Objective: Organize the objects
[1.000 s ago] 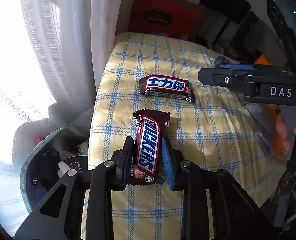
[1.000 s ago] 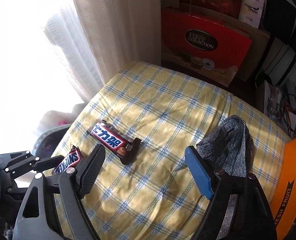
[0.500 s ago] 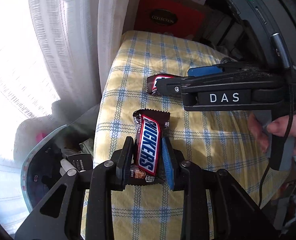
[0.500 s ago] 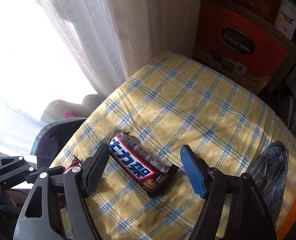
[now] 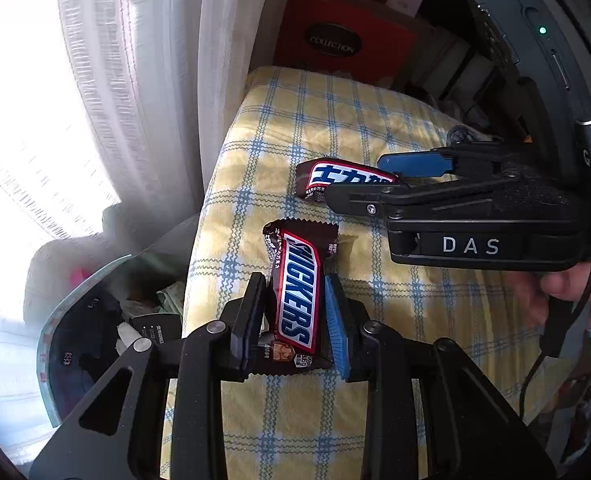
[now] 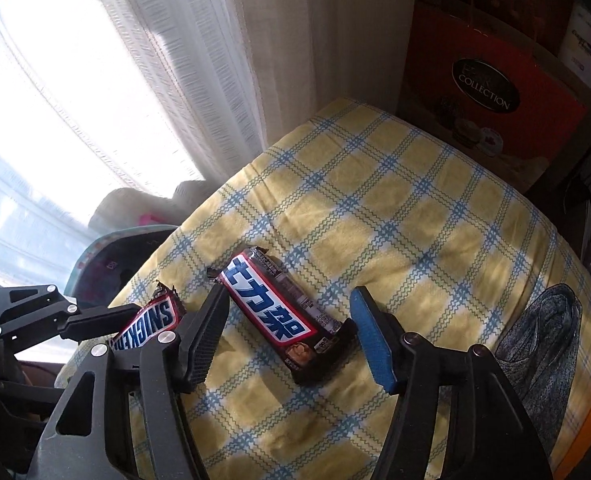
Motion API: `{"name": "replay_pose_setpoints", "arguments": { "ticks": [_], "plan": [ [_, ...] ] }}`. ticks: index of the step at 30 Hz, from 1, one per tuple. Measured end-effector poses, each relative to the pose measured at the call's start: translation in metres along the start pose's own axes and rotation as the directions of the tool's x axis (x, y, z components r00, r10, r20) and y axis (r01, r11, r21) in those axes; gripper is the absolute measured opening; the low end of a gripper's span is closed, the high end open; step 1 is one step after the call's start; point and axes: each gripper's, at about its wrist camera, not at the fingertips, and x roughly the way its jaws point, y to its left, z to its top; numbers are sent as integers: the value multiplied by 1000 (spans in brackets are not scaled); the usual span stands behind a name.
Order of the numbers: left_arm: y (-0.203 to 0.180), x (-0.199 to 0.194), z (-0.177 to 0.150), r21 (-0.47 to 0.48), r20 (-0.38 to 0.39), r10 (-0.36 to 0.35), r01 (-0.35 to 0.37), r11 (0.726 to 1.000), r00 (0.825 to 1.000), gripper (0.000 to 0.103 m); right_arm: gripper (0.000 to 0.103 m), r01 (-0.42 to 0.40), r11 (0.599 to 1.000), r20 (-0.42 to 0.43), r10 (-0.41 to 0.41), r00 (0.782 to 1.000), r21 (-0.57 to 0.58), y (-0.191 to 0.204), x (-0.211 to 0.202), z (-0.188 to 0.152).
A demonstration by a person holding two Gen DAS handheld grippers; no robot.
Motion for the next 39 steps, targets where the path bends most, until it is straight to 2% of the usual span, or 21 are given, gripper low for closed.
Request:
{"name": "replay_pose_setpoints", "arguments": {
  "ticks": [4,6,8,10,15,21,25,32,35,39],
  "plan": [
    [7,-1,-1,-37,2,-22,22,999,1000,27,56,84,992,-3,-85,996,-93,16,3,-3],
    [11,-3,-1,-54,3,-32,33,998,999,27,53,102,988,5,-102,995,-119,20,3,-5],
    [13,-4,-1,-57,4,-26,27,998,1000,27,51,102,990,9,-101,995,-98,18,3,-5],
    [14,-5,-2,-60,2,-19,20,998,1000,27,41,108,991,21,-106,994,-80,16,1,-6],
    [17,-10,-1,-74,8,-14,14,997,1000,27,29,81,997,38,-81,996,-7,12,-7,-10],
    [13,-18,9,-93,26,-17,20,995,1000,27,29,74,995,69,-79,995,63,7,-29,-22],
    [-3,-31,17,-73,47,-28,31,997,999,27,29,111,990,88,-119,989,92,4,-52,-32],
    [-54,-50,31,-4,71,-78,78,997,994,27,29,178,967,111,-200,973,183,-16,-107,-51],
    [-81,-58,35,34,76,-106,104,994,991,27,29,181,955,128,-215,968,234,-31,-136,-62],
    [-120,-67,39,85,79,-147,141,986,986,27,29,224,938,134,-266,955,265,-51,-170,-82]
  ]
}}
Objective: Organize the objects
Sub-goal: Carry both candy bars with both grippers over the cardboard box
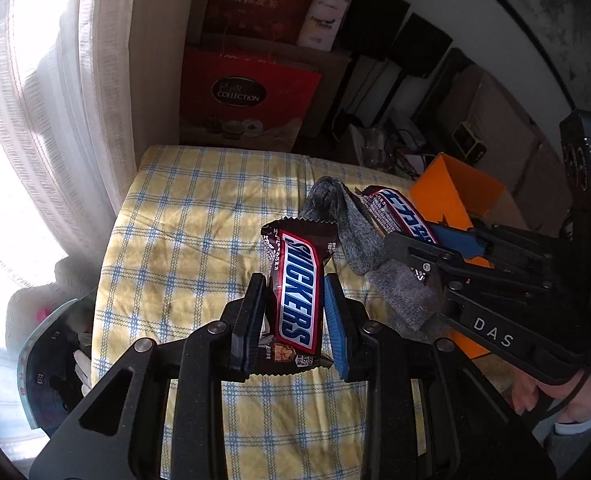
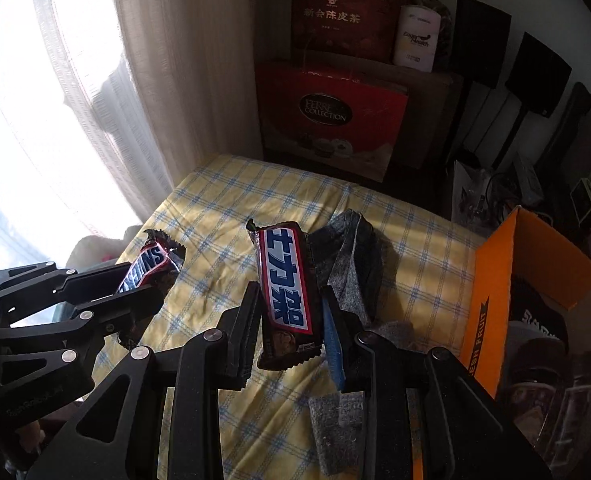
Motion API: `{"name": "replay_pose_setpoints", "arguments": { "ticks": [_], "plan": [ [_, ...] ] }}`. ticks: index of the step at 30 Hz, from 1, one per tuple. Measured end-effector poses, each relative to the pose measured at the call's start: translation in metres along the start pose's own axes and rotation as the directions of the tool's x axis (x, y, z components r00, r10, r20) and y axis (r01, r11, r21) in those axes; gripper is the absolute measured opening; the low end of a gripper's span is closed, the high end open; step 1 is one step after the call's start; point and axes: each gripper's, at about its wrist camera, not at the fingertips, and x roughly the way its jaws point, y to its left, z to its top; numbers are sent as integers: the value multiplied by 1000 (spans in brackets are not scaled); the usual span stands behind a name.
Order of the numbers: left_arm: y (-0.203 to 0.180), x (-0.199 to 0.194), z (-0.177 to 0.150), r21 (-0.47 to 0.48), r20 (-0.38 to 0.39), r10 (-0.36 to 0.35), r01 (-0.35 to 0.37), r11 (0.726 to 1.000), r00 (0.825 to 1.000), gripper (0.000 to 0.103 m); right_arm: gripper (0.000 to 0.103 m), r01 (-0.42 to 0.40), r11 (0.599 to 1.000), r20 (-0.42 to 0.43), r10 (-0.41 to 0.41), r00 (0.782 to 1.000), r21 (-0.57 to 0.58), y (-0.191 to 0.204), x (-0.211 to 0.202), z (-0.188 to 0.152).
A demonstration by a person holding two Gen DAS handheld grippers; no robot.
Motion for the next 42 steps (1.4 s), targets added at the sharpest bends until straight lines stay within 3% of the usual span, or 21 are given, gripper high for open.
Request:
{"name": "replay_pose_setpoints", "arguments": {
  "ticks": [5,13,30,42],
  "plan": [
    [-45,0,8,46,-2,-43,43,998,999,27,29,51,997,14,-52,999,50,-39,-30,-11],
    [-103,5,15,115,-5,-39,39,993,999,27,29,98,983,44,-106,993,155,-79,-66,-29],
    [-187,14,17,224,-1,-29,29,974,1000,27,29,181,940,76,-211,974,288,-140,-113,-66],
    [-236,43,5,271,-28,-34,41,962,999,27,29,205,902,69,-248,966,381,-193,-130,-100]
  ]
}}
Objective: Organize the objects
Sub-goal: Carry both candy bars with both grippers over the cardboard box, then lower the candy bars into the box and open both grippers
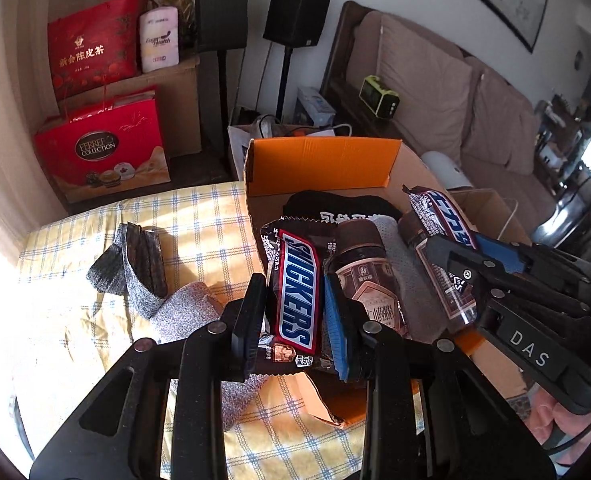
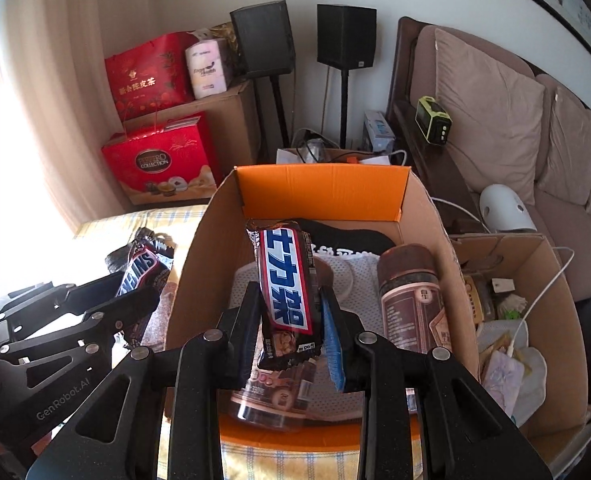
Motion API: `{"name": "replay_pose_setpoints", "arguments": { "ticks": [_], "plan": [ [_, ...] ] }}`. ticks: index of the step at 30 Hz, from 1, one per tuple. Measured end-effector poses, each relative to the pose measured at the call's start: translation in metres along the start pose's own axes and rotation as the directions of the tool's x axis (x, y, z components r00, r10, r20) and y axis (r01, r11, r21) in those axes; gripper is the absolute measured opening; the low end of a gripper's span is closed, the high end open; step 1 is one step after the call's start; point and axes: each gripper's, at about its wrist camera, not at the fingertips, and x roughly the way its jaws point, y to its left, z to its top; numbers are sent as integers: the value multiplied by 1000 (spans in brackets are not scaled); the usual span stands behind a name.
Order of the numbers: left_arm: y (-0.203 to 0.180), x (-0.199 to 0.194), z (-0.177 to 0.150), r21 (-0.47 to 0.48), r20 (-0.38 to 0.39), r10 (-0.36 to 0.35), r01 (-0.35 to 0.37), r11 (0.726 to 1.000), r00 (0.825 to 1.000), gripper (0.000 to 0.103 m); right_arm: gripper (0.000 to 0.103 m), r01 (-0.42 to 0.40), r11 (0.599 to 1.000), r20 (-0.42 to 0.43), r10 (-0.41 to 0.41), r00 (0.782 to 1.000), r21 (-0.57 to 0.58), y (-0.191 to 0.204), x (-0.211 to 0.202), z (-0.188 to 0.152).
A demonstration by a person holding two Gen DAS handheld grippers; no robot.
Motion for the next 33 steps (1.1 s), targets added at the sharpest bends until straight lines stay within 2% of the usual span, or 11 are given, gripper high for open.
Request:
{"name": "replay_pose_setpoints", "arguments": {
  "ticks": [9,21,23,25,27,29,31,33],
  "plan": [
    [-10,25,-5,-7,-45,1,-1,1000,999,27,29,17,999,-45,-14,999,48,-29,21,-12],
    [-15,51,-10,-31,-87,5,-8,999,996,27,29,38,995,-96,-30,995,91,-48,50,-26],
    [-13,54,-9,-43,-98,-7,3,999,995,31,29,42,994,-101,-32,994,102,-52,54,-26],
    [-13,53,-10,-47,-92,-12,8,999,996,44,32,47,993,-100,-36,994,109,-56,57,-27],
    [-14,51,-9,-47,-87,-25,21,999,996,50,35,51,992,-92,-41,995,113,-57,57,-27],
    [-15,48,-7,-38,-84,-24,20,999,996,54,48,57,992,-78,-48,996,112,-58,55,-27],
    [-18,44,-6,-29,-71,-21,19,999,997,67,63,62,991,-57,-56,997,115,-59,51,-25],
    [-19,36,-4,-21,-39,-11,10,1000,999,74,68,54,991,-29,-51,998,122,-59,45,-23]
  ]
}}
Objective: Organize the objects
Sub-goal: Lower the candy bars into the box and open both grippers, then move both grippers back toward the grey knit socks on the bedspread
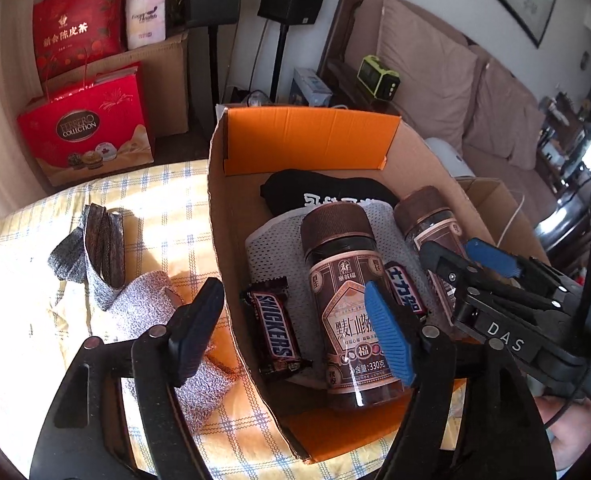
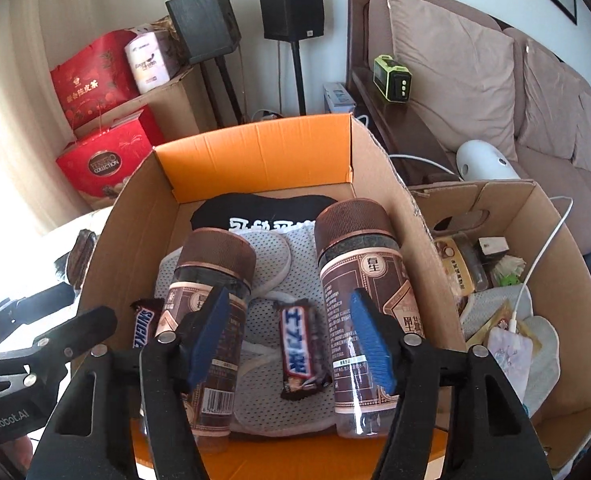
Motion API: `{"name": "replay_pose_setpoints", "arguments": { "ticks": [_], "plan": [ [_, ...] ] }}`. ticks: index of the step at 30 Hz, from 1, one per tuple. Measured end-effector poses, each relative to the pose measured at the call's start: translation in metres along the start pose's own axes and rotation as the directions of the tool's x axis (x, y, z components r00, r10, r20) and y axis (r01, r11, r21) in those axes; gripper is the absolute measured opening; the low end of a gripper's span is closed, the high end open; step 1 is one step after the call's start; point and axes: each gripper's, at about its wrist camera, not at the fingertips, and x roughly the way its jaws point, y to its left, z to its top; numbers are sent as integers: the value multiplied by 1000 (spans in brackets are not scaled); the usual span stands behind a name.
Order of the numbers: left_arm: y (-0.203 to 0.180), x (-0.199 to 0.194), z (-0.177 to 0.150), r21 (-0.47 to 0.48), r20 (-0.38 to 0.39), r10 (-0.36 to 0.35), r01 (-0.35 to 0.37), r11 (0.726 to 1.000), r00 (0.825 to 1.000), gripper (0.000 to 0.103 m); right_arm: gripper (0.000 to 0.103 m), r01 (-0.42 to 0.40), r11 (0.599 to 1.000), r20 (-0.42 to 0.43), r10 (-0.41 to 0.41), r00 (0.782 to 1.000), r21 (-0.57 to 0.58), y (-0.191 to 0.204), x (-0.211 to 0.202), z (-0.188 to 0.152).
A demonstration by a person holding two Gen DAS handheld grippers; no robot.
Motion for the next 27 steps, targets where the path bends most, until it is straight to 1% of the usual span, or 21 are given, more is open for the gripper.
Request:
{"name": "replay_pose_setpoints", "arguments": {
  "ticks": [1,2,3,4,6,8,9,10,12,17,19,20,27],
  "plan": [
    [0,-4,1,6,14,2,-2,1000,1000,79,72,1,1000,14,-1,1000,-1,0,-3,1],
    [-1,-8,2,11,25,6,-6,1000,1000,81,74,6,1000,27,-6,1000,-4,0,-7,2],
    [-1,-10,3,18,35,11,-11,1000,999,82,79,8,1000,37,-7,999,-8,1,-9,4],
    [-2,-12,4,25,38,13,-14,1000,999,82,81,0,1000,42,1,999,-10,1,-11,5],
    [-1,-14,6,30,32,16,-17,999,999,82,81,-19,1000,46,20,999,-7,2,-14,7],
    [-2,-16,6,41,38,31,-32,999,999,83,81,-21,1000,46,21,999,-6,4,-16,8],
    [-2,-17,5,48,45,39,-41,998,998,85,82,-24,1000,47,24,999,-3,4,-17,9],
    [-2,-18,5,52,52,46,-49,997,998,95,85,-28,1000,47,28,999,1,5,-18,9],
    [0,-23,5,47,76,37,-40,998,996,103,87,-39,999,46,38,998,9,7,-19,8],
    [8,-29,6,32,83,45,-48,998,996,103,91,-27,1000,46,28,999,-16,15,-21,6],
    [13,-31,4,32,82,49,-52,998,995,103,100,-25,999,53,27,998,-22,19,-22,5],
    [16,-32,3,29,81,51,-54,998,995,103,102,-30,999,56,31,998,-24,21,-23,4],
    [44,-38,-4,-15,74,68,-67,998,995,103,103,-46,998,73,49,996,-40,39,-26,4]
  ]
}}
